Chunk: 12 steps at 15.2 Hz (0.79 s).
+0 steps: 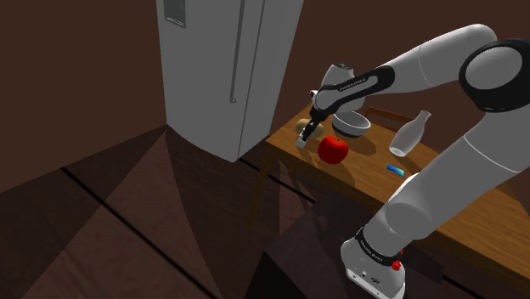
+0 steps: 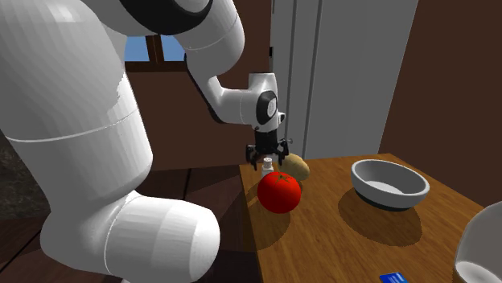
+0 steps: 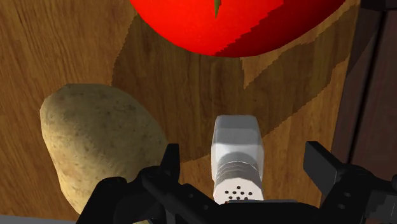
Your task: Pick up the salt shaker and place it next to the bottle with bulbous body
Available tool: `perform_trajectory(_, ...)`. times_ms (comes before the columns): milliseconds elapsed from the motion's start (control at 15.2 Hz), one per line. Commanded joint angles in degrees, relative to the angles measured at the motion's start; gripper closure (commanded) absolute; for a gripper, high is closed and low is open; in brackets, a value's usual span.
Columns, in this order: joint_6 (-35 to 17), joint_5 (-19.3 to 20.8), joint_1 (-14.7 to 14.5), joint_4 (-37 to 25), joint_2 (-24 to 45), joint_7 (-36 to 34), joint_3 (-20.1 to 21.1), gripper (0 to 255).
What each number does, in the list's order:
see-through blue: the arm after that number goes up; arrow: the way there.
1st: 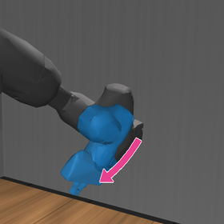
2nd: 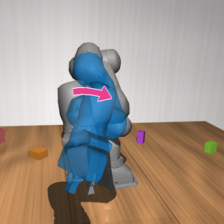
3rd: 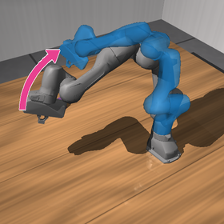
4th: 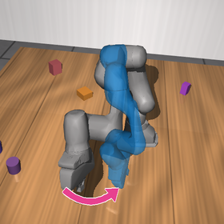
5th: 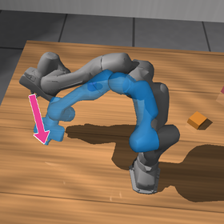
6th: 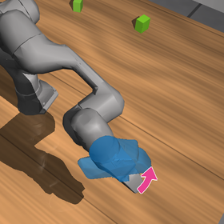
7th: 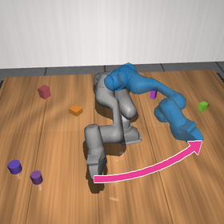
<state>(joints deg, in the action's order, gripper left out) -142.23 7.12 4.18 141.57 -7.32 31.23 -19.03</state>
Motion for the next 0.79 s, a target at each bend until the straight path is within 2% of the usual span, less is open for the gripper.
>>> perform_trajectory(0, -2.19, -0.73, -0.14, 0.20, 2.01, 0.49, -0.21, 0)
perform_trajectory(528, -2.18, -0.73, -0.13, 0.19, 2.00, 0.49, -0.20, 0)
perform_trajectory(594, -2.18, -0.73, -0.13, 0.19, 2.00, 0.49, -0.20, 255)
perform_trajectory(726, -2.18, -0.73, -0.13, 0.19, 2.00, 0.49, -0.20, 255)
